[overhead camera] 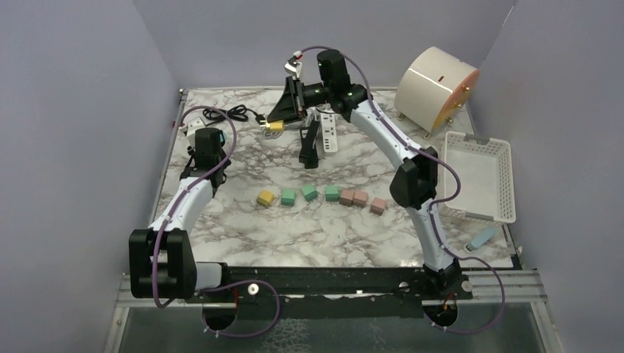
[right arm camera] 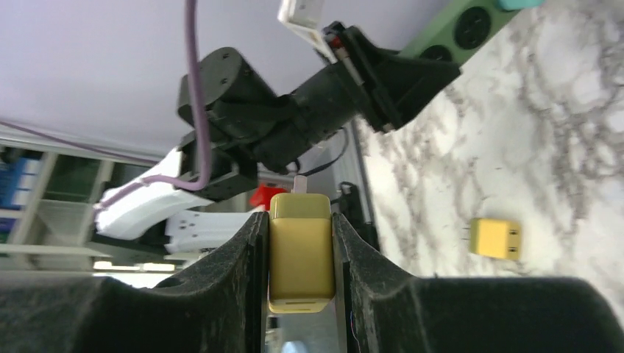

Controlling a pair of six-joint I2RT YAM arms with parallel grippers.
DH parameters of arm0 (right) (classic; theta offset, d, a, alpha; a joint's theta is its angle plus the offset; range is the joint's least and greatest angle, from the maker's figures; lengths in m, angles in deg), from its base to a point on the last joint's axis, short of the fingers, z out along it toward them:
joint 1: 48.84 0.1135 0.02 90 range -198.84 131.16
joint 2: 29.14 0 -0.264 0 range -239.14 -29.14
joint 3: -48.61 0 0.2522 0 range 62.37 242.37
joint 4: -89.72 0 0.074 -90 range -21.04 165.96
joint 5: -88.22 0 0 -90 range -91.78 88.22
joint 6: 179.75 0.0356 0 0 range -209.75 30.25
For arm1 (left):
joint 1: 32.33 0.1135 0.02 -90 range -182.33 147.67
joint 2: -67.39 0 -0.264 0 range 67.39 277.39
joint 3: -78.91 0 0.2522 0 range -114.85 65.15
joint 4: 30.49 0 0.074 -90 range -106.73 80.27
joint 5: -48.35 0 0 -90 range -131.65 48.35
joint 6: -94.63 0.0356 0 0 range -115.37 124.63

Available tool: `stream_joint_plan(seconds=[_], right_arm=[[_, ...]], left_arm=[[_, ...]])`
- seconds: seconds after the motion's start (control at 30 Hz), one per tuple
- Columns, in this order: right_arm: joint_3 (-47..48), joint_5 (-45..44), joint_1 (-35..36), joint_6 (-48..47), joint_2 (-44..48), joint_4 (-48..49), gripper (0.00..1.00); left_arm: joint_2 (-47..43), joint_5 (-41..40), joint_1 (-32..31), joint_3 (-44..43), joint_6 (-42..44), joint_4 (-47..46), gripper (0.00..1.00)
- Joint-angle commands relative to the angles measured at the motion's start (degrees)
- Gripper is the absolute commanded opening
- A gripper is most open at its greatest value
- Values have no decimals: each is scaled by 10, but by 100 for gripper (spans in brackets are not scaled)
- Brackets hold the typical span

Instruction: Pull the plug off the socket

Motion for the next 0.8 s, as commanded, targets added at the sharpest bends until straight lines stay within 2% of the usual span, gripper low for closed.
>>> stream_joint_plan(seconds=[0.0,0.13,0.23,0.5,0.77], right_arm=[[44,-79,28,-204,-61,-209,1],[-36,-173,76,-280,-50,-157,1],[-35,-218,101,-311,-72,-131,1],[3,-244,147,-338,-139,-14,1],[-5,-256,156,-367,-178,-3,2]], left_arm=[[-56,30,1,31,5,-86,0],[-64,48,4,33,3,-85,0],[-68,52,9,32,2,-80,0],[-68,99,13,38,5,-94,0],[-69,100,13,35,9,-92,0]])
